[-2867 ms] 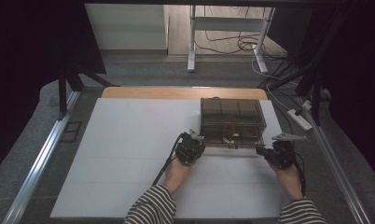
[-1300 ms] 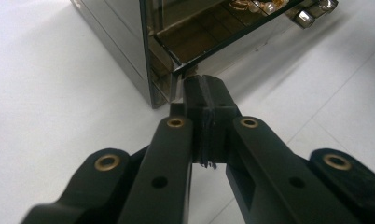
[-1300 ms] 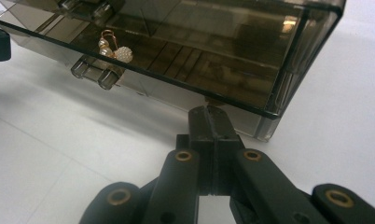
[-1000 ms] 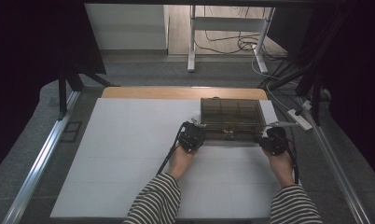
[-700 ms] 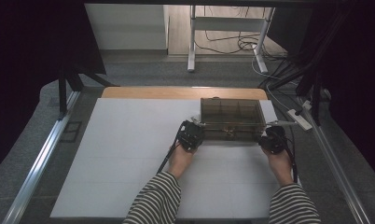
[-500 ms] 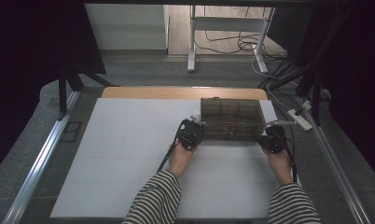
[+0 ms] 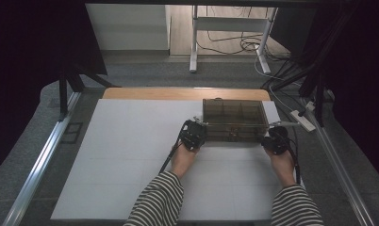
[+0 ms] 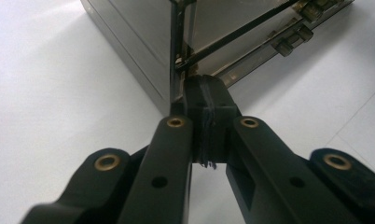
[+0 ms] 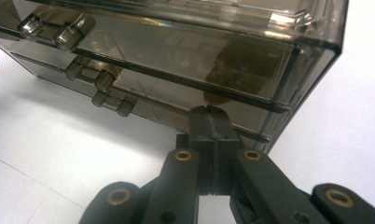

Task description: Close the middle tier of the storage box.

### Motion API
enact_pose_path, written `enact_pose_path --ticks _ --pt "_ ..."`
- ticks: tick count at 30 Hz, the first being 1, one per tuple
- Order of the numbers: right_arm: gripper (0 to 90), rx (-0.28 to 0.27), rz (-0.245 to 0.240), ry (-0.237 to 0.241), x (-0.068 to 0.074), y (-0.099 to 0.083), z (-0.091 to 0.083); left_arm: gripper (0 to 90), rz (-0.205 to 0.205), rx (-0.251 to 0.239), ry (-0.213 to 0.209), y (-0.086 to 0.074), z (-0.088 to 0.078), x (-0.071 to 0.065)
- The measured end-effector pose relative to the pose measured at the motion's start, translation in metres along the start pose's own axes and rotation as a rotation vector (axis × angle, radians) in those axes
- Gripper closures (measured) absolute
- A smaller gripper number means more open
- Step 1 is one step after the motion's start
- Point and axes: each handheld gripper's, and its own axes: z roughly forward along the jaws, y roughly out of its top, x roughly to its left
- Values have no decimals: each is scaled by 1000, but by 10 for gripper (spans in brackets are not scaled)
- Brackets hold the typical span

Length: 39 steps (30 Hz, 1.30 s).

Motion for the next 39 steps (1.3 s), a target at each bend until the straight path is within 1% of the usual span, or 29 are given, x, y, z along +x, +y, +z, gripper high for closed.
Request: enact_pose_path --ticks 3,8,14,18,20,29,39 --pt "893 3 -2 6 1 -1 0 883 2 2 1 -1 -1 1" --pt "893 13 -10 22 5 -3 -1 871 -3 -1 -10 -2 -7 4" --pt "880 6 -29 39 10 -5 -4 829 -6 -9 -27 -7 -16 8" --pt "869 4 -40 51 12 -7 -8 784 -12 -13 -31 -13 -22 13" --pt "858 1 -38 55 14 -9 -9 755 -13 -10 -33 -15 -25 16" --pt "833 3 -37 65 16 -16 -15 646 -25 -30 -47 -26 -42 25" --pt "805 -1 -43 78 21 -21 -21 571 -9 -37 -39 -38 -58 35"
